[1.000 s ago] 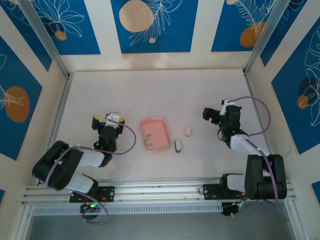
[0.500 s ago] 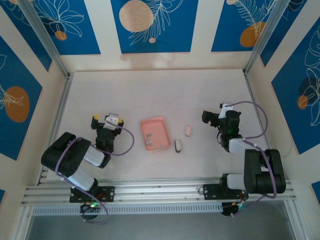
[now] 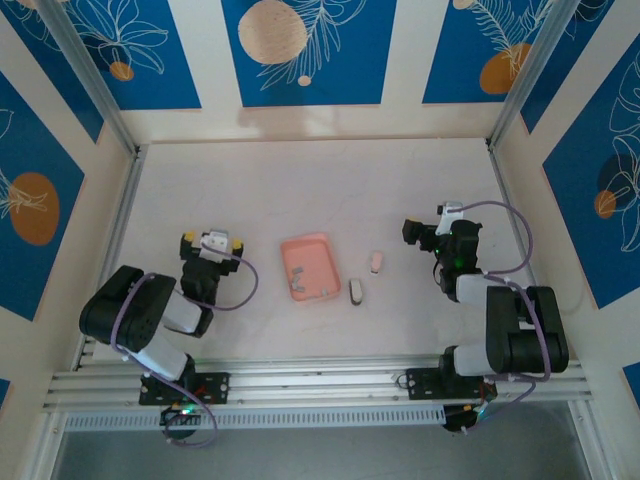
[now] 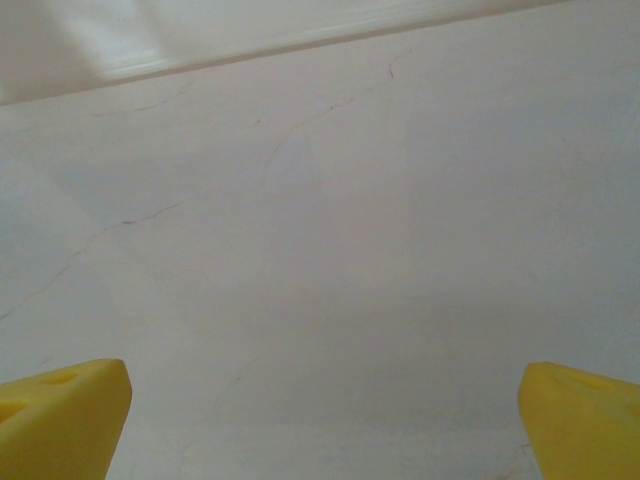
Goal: Load the staples into the stapler
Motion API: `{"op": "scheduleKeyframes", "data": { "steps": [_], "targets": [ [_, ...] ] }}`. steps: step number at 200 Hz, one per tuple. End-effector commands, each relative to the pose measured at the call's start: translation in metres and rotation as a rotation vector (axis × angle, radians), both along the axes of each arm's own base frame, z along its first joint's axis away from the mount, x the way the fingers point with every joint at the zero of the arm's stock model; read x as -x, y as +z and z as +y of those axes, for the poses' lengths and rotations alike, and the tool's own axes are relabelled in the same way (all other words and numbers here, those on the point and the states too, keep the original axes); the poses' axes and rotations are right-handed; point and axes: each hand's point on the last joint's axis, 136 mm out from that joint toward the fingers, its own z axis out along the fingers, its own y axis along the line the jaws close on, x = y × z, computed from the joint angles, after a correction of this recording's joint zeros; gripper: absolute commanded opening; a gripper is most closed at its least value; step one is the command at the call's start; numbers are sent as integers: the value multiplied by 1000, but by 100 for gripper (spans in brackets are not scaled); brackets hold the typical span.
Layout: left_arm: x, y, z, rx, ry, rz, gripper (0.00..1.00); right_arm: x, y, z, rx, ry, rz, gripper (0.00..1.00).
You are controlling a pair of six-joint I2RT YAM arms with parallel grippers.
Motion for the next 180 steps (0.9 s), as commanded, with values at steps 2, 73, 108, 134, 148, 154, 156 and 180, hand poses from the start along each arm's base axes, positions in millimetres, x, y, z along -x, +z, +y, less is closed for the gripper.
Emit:
{"op": "scheduleKeyframes", "data": {
  "steps": [2,73,108,134,148,154,156,180],
  "targets": [
    [-1,10,-7,69,-67,-40,100,-6,5,3,10,33,-47,99],
    [-5,3,-8,82,-89,-18,100,-14,-4,8,6,69,-10,99],
    [-5,3,-8,84,-90,-19,100,-16,-7,17,24,103,-4,99],
    [-5,3,-7,82,-89,-18,100,-16,-7,19,25,118,-4,99],
    [-5,3,-8,81,-90,-18,100,-16,-7,19,26,119,-4,99],
    [-5,3,-8,81,-90,-19,100,-16,-7,19,26,119,-4,99],
    [-5,3,-8,82,-89,-18,100,-16,-7,19,26,118,-2,99],
    [-6,3,-7,81,-88,-20,100,-16,-7,19,27,119,-2,99]
  ]
}}
